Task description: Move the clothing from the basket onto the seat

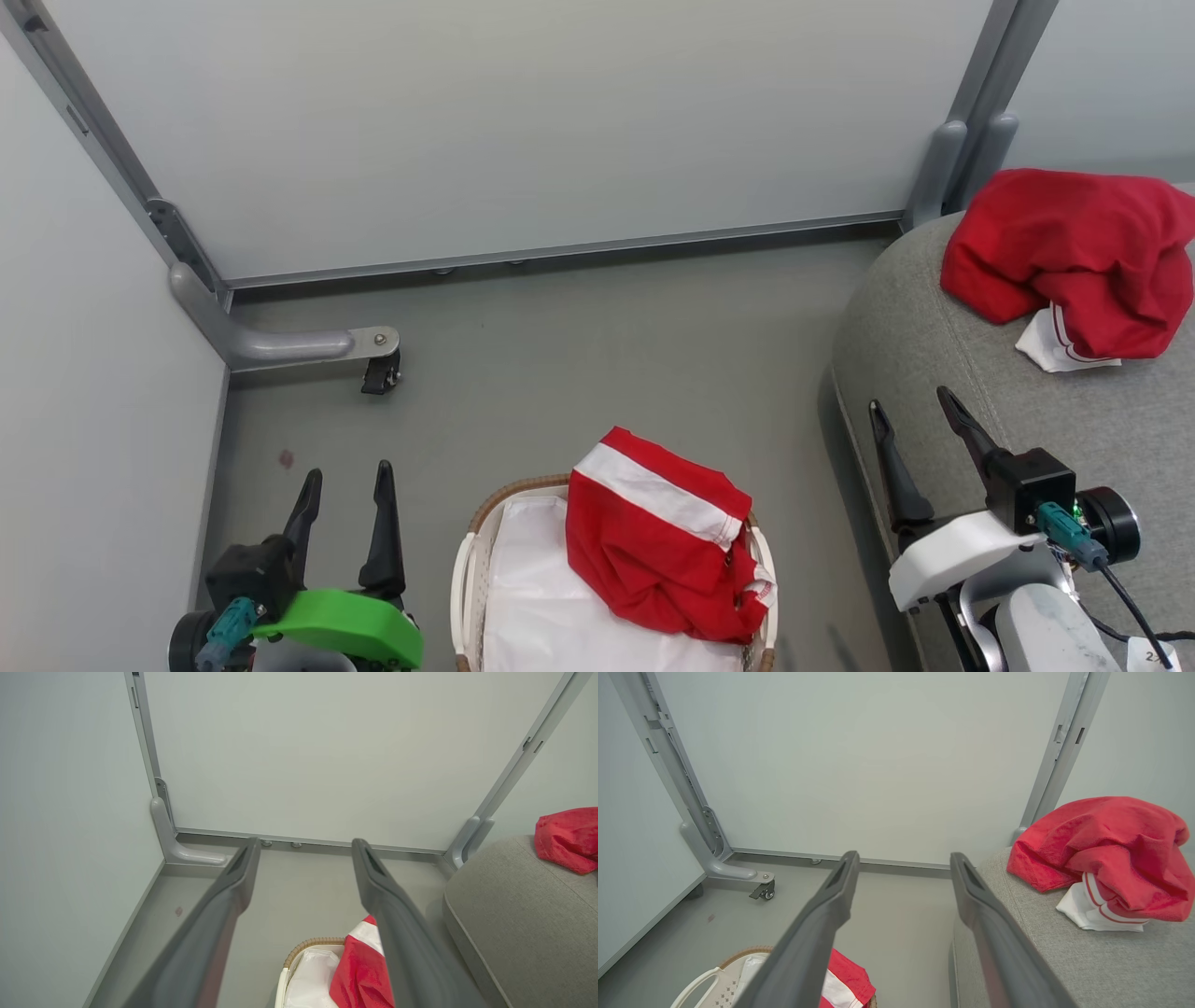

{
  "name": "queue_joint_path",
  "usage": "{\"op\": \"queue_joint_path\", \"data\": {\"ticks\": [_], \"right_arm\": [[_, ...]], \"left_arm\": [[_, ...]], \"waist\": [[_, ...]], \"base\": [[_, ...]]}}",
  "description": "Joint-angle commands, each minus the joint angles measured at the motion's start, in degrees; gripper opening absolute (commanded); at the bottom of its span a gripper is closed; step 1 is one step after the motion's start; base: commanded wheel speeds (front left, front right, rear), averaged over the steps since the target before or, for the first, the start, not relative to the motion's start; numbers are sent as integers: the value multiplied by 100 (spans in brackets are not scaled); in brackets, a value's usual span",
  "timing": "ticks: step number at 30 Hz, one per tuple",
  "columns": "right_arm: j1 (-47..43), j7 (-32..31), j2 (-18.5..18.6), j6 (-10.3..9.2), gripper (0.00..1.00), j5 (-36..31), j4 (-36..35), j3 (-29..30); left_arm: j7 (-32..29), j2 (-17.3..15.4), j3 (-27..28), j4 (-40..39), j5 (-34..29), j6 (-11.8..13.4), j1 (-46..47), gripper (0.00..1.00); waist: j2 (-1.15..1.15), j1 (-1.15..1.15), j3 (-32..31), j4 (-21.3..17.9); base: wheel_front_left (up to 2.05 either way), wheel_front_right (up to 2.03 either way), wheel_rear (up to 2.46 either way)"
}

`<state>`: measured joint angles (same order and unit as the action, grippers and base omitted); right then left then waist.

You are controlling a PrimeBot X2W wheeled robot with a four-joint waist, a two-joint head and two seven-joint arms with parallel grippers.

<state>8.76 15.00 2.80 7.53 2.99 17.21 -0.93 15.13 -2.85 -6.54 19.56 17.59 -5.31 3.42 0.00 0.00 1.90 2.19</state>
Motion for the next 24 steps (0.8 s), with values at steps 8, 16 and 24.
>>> {"op": "queue_joint_path", "data": {"ticks": [8,16,24], "right_arm": [[-64,28,18,-8,100,27,-43,50],[256,28,18,-8,100,-58,-264,209],[780,28,18,-8,100,-207,-586,449]], "left_arm": [[2,-7,-35,5,-56,-32,-15,100],[2,-9,-481,257,-270,-125,645,100],[2,-13,-1103,1134,-391,-193,1917,100]], "waist": [[0,0,59,-2],[0,0,683,-117],[0,0,1885,-442]], "base": [[0,0,0],[0,0,0],[0,0,0]]}}
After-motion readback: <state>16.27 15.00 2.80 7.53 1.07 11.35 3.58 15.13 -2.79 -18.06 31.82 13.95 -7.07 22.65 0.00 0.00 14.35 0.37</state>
